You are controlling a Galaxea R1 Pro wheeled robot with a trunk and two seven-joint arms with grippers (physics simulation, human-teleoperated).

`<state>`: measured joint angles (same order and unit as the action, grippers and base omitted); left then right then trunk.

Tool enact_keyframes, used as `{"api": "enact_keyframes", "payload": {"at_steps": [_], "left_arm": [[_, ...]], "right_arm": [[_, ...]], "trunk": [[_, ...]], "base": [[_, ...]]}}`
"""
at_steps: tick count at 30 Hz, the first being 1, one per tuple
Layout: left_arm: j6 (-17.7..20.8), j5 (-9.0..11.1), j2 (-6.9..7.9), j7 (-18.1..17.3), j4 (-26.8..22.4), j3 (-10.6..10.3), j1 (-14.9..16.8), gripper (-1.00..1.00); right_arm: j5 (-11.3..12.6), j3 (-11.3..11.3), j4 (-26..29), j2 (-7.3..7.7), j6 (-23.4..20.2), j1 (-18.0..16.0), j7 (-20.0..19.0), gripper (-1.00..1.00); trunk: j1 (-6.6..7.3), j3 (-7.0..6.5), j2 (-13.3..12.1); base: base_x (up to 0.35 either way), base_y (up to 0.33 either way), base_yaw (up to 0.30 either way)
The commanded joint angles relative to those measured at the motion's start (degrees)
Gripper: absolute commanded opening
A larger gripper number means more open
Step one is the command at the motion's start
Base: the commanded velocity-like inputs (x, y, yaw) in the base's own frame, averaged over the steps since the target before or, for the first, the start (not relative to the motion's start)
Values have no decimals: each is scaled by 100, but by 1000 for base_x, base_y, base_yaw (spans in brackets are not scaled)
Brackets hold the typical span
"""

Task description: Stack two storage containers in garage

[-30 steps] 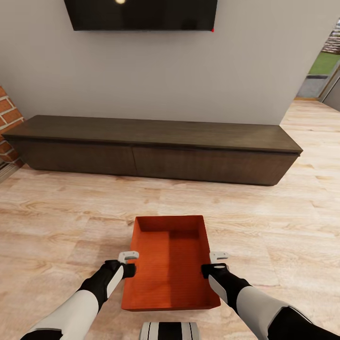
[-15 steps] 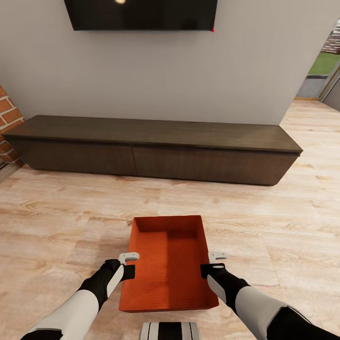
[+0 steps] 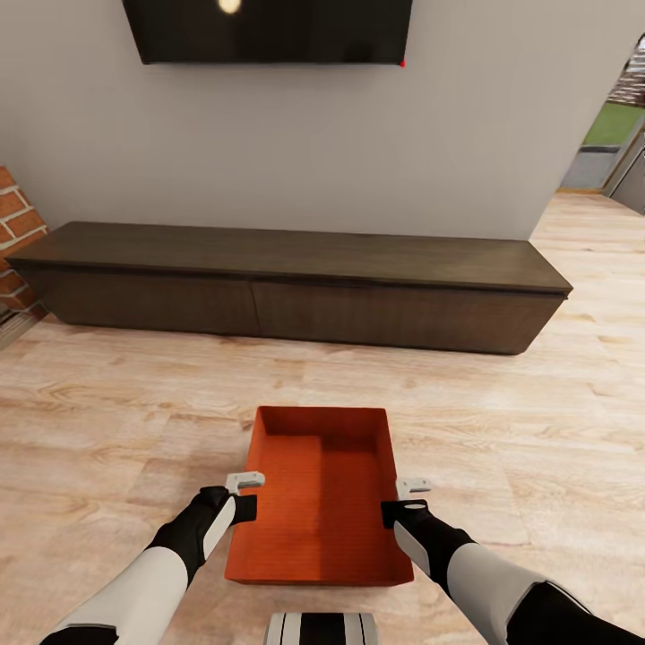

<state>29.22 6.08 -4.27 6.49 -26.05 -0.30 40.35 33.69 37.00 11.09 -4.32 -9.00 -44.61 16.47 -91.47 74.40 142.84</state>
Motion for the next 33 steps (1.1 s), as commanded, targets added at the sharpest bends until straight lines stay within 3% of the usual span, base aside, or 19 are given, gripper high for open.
{"api": "enact_keyframes", "payload": {"at_steps": [1, 33], "left_arm": [[46, -72, 6, 73, -6, -6, -1, -100], [81, -66, 12, 63, -5, 8, -1, -100]], "right_arm": [[-82, -5, 8, 37, -40, -3, 49, -100], [-86, -7, 139, 38, -24, -3, 49, -100]], "trunk": [[23, -14, -40], [726, -589, -1323]], "base": [[0, 0, 0], [0, 0, 0]]}}
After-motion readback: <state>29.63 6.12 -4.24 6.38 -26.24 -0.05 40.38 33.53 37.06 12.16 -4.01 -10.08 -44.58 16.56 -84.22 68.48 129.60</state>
